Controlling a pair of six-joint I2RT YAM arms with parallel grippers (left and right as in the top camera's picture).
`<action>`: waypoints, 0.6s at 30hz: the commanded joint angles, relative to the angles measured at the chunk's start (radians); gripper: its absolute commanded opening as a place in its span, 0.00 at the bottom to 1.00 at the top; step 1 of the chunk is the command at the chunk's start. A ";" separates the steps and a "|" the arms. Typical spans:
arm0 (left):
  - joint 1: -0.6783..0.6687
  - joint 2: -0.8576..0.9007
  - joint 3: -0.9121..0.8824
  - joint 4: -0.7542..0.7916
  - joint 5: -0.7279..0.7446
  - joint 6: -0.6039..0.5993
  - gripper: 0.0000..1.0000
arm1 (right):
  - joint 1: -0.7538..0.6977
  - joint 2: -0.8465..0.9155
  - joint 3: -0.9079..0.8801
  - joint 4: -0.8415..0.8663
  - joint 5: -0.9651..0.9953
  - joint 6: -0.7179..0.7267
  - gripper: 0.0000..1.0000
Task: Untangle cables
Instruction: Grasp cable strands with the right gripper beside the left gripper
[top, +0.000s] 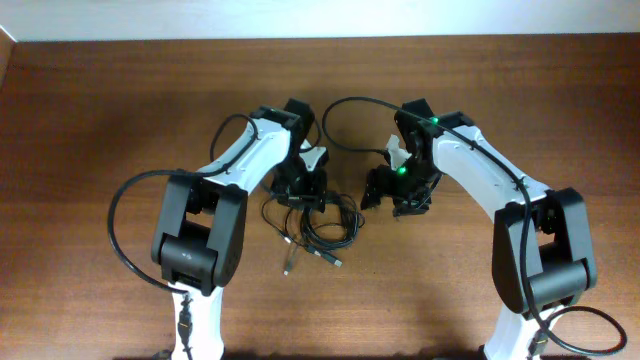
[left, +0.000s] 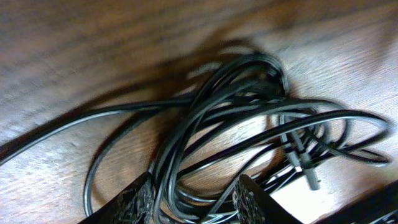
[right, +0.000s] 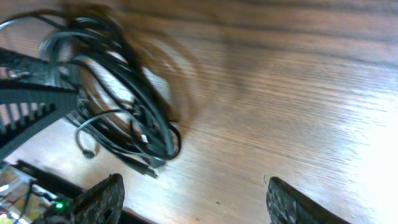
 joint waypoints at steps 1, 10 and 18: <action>-0.002 -0.010 -0.050 0.015 -0.080 0.011 0.41 | 0.000 0.001 -0.043 -0.016 0.057 -0.019 0.74; 0.001 -0.010 -0.084 0.073 -0.098 0.012 0.00 | 0.001 0.001 -0.085 0.003 -0.160 -0.186 0.80; 0.008 -0.010 -0.087 0.095 -0.094 0.012 0.00 | 0.014 0.001 -0.085 0.148 -0.226 -0.126 0.65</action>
